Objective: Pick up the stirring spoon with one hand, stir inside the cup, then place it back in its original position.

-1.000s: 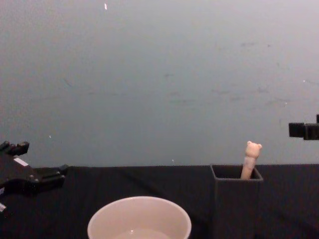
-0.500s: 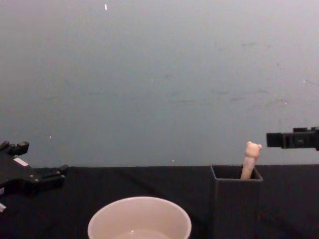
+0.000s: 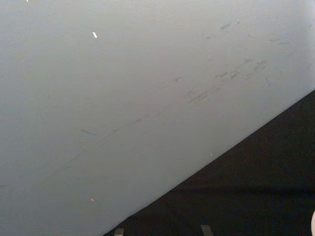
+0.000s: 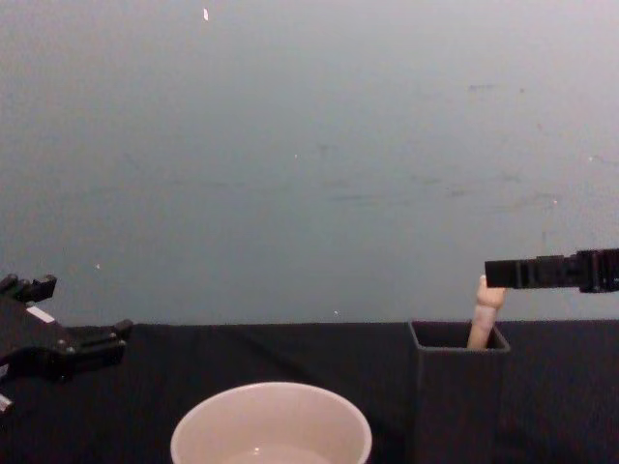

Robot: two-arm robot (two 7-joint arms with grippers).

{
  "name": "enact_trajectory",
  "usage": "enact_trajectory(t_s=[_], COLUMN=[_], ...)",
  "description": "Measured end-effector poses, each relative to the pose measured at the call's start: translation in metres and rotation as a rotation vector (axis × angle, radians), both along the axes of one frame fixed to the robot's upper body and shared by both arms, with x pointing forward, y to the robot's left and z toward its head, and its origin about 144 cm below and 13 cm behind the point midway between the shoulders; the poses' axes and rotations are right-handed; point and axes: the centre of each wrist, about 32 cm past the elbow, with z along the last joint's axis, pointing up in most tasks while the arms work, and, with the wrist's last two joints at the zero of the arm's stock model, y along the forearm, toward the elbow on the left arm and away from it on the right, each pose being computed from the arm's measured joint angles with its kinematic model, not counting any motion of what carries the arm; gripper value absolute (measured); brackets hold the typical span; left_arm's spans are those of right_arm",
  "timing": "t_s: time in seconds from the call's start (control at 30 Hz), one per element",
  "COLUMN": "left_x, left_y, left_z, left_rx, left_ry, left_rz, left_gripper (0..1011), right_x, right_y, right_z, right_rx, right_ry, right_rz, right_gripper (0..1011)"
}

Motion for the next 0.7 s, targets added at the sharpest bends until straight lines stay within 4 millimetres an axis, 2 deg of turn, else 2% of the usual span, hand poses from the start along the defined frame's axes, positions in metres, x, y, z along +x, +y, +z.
enact_trajectory(t_s=[0.7], left_x=[0.0], left_y=[0.0], left_z=[0.0], left_rx=[0.0], left_ry=[0.0], left_rz=[0.0], left_gripper=[1001], right_x=[-0.001], right_y=[0.0018], right_z=[-0.0021], right_rx=[-0.013], right_ry=[0.007], right_rz=[0.056], right_gripper=[1002])
